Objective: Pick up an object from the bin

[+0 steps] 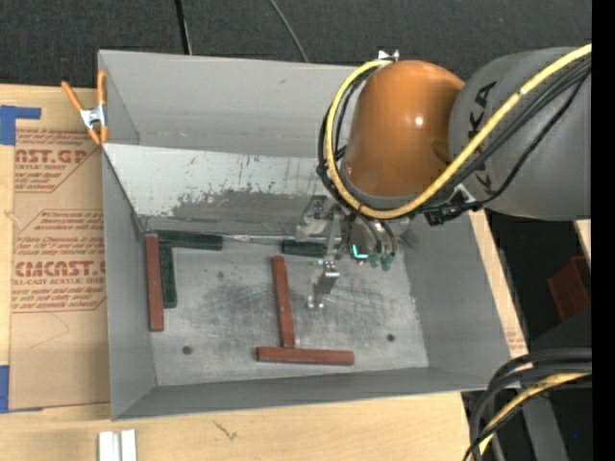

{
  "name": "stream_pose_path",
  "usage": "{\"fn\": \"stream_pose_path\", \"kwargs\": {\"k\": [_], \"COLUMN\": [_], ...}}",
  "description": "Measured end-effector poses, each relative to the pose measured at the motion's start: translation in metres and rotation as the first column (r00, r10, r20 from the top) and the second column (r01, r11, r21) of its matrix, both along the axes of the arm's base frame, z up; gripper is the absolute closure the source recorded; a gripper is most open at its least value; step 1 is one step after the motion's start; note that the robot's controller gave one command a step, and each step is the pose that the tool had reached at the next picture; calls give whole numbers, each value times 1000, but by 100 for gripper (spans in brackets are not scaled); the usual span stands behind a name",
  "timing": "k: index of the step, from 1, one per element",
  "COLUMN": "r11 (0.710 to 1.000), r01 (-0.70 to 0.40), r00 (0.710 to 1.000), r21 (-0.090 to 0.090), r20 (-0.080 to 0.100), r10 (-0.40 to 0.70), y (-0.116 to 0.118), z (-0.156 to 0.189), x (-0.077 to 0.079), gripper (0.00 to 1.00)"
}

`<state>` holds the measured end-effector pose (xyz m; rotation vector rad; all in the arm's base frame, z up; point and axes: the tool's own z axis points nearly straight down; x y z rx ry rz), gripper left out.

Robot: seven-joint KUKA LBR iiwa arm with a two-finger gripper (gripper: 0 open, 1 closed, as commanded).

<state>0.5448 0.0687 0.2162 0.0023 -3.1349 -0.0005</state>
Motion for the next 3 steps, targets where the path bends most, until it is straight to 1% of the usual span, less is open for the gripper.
{"fn": "stream_pose_path", "kwargs": {"k": [1, 2, 3], "r11": [1000, 1000, 1000], "r01": [1, 13, 24], "r00": [1000, 1000, 1000], "r21": [1, 1, 1], "r20": [8, 14, 8], "r10": [-1, -13, -24], "y": [0, 11, 1], "z": [5, -45, -102], "x": [2, -12, -24], "gripper": [0, 0, 0]}}
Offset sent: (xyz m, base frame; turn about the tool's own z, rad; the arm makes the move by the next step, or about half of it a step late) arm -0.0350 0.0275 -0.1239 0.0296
